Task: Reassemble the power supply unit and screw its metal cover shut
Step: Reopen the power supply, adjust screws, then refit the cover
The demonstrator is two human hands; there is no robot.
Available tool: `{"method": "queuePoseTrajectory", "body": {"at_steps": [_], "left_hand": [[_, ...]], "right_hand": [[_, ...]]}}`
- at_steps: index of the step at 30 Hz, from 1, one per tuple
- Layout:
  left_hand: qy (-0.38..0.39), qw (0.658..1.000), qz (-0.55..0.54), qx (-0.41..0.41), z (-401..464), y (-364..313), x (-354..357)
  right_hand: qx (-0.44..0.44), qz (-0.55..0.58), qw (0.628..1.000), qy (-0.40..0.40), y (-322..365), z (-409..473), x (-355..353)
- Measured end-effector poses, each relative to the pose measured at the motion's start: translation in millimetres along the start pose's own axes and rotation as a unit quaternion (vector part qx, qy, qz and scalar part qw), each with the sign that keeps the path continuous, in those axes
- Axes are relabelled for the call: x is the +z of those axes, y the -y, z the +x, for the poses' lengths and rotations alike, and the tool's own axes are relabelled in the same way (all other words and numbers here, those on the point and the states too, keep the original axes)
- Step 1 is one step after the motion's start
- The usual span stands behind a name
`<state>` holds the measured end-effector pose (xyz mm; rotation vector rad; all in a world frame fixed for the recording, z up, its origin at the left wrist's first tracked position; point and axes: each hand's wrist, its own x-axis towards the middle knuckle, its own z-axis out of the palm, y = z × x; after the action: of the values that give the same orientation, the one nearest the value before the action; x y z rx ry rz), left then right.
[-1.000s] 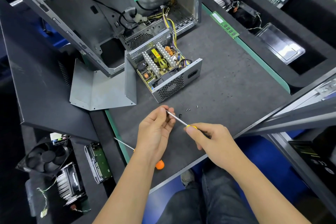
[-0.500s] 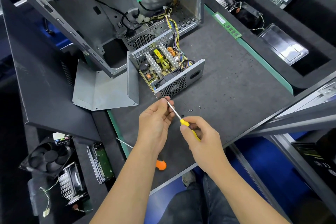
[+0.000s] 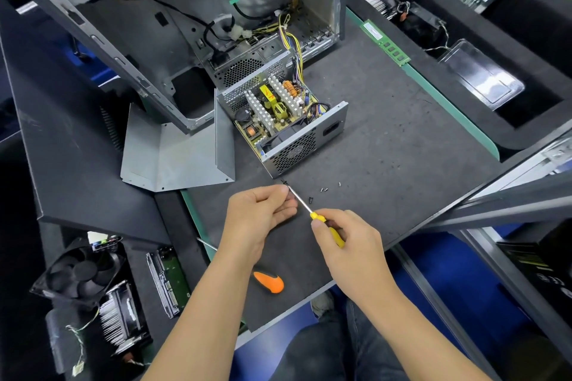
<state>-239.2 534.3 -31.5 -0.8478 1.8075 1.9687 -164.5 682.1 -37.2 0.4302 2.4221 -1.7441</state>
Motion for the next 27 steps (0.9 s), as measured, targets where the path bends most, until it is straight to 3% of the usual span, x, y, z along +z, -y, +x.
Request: {"method": "queuePoseTrajectory", "body": {"at_steps": [2,5,9,16,27], "left_hand": [[-0.049,0.994,0.075,0.055,1,3,-5],[-0.138,0.954,0.198,0.181,4,4,-11],[-0.119,0.902,0.281,0.306,10,1,-6],[-0.070,0.906,0.287,0.303,24,1,-3],[-0.057,0.916,0.277,0.283,29,1,-8]], "right_hand": [[-0.001,-0.013,1.000,-0.007,0,2,1],[-0.010,-0.045,0.999,-0.019,0,7,4],[-0.016,-0.074,0.997,-0.017,3,11,6],[-0.010,-0.095,0.995,-0.007,6,15,7],[-0.009,-0.105,0.994,-0.010,9,16,9]]}}
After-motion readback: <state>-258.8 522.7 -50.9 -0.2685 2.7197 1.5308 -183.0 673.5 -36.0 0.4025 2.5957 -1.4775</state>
